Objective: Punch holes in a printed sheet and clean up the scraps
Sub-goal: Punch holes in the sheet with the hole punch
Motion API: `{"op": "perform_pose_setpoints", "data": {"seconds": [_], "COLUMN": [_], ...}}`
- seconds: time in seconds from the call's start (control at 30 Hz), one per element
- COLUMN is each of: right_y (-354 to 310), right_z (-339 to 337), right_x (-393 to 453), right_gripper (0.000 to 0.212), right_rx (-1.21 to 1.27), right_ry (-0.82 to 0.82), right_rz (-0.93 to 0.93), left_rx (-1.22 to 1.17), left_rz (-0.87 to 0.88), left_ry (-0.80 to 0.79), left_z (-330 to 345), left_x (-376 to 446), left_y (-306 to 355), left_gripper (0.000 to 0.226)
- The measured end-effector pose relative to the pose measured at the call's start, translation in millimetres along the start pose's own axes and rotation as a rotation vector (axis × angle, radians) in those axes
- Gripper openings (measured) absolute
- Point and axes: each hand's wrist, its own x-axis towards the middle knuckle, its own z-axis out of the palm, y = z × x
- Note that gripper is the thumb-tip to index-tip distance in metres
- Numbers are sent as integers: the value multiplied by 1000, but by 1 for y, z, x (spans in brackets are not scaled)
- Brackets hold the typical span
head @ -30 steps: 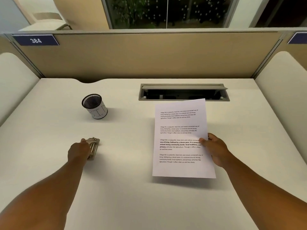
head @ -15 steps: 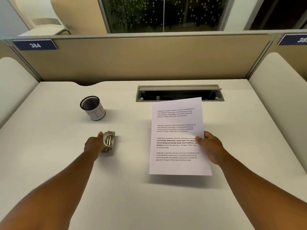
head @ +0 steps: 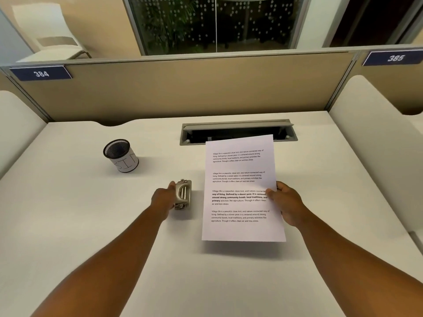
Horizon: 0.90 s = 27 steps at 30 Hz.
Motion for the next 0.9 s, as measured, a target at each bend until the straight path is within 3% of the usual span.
{"op": "perform_pose_setpoints", "data": {"seconds": [0.37,0.9], "right_y": [2,2], "right_z": [-5,-8], "right_x": [-3,-5], "right_gripper": [20,21], "right_rx": [-48,-55], "right_ry": [-10,-9], "right_rz": [-18,-21], "left_rx": [-34,60], "left_rz": [26,54], "left_ry": [-82,-45], "left_z": [40,53], "left_x": [-15,-16], "left_y": [10,4], "left_gripper": [42,49]}}
